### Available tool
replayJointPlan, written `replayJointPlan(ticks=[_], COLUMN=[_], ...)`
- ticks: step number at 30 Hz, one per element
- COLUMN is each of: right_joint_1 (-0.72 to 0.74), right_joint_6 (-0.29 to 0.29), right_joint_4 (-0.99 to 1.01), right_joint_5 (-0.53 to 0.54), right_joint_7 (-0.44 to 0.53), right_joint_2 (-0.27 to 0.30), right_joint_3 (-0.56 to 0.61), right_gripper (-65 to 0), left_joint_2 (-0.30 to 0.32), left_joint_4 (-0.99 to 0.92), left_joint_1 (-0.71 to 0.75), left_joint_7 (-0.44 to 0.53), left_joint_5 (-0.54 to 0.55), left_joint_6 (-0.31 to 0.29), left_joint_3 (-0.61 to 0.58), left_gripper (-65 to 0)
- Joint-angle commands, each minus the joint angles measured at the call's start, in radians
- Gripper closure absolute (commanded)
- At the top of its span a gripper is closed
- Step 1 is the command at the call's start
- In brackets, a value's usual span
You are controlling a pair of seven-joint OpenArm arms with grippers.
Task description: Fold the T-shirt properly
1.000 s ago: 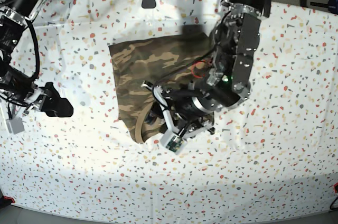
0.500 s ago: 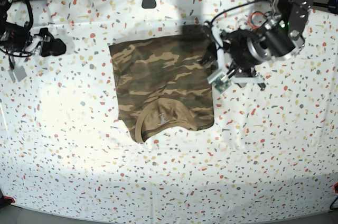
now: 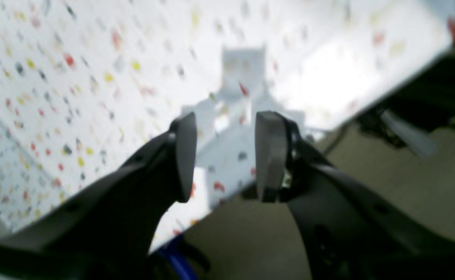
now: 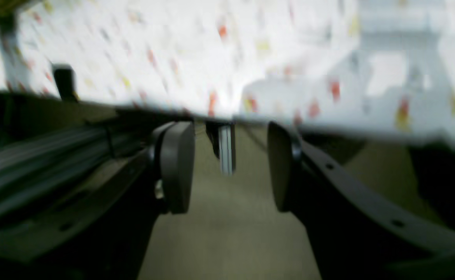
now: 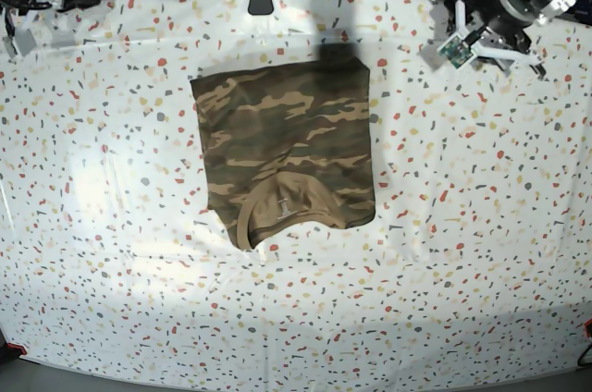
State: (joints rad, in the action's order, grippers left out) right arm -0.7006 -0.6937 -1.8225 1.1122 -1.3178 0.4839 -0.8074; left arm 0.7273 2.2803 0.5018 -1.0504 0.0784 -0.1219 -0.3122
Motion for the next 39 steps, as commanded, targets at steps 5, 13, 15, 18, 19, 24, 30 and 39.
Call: replayJointPlan(ticks=[5,13,15,18,19,24,30,39], right_joint_1=[-0.074,-0.095,-0.095,-0.096,-0.095,-0.095,-0.095,0.152], right_joint_6=[-0.004,-0.004,-0.004,-0.004,-0.004,-0.004,-0.004,-0.004], right_joint_4=[-0.015,-0.014,-0.014,-0.014,-0.012,0.030,0.257,0.797], right_joint_5=[0.017,0.018,0.017,0.017,0.017,-0.004,-0.107,-0.343], right_joint_7=[0.008,0.008,0.007,0.007,0.007,0.008,0.134,0.578], right_joint_2=[-0.016,-0.060,-0.060,-0.061,-0.064,-0.109,-0.100,-0.111], right_joint_3=[-0.010,-0.010,-0.010,-0.010,-0.010,0.008,0.164,0.551], right_gripper=[-30.5,-30.5,-30.5,-30.5,-30.6,-30.5,-30.5,-30.5], left_joint_2=[0.021,0.016,0.006,-0.041,-0.065,-0.211,-0.360,-0.512], left_joint_4=[0.018,-0.034,-0.104,-0.262,-0.325,-0.654,-1.086,-1.650], left_joint_1=[0.098,0.216,0.208,0.202,0.202,0.197,0.090,-0.199], left_joint_7=[0.011,0.050,0.062,0.092,0.108,0.243,0.417,0.594], left_joint_5=[-0.097,-0.142,-0.138,-0.122,-0.111,-0.190,-0.190,-0.023], left_joint_6=[0.074,0.098,0.134,0.148,0.148,0.145,0.144,-0.041], left_joint_3=[0.005,0.005,0.005,0.005,0.005,0.005,0.005,0.005], left_gripper=[-23.9,-23.9,-23.9,-23.9,-23.9,-23.9,-23.8,-23.8])
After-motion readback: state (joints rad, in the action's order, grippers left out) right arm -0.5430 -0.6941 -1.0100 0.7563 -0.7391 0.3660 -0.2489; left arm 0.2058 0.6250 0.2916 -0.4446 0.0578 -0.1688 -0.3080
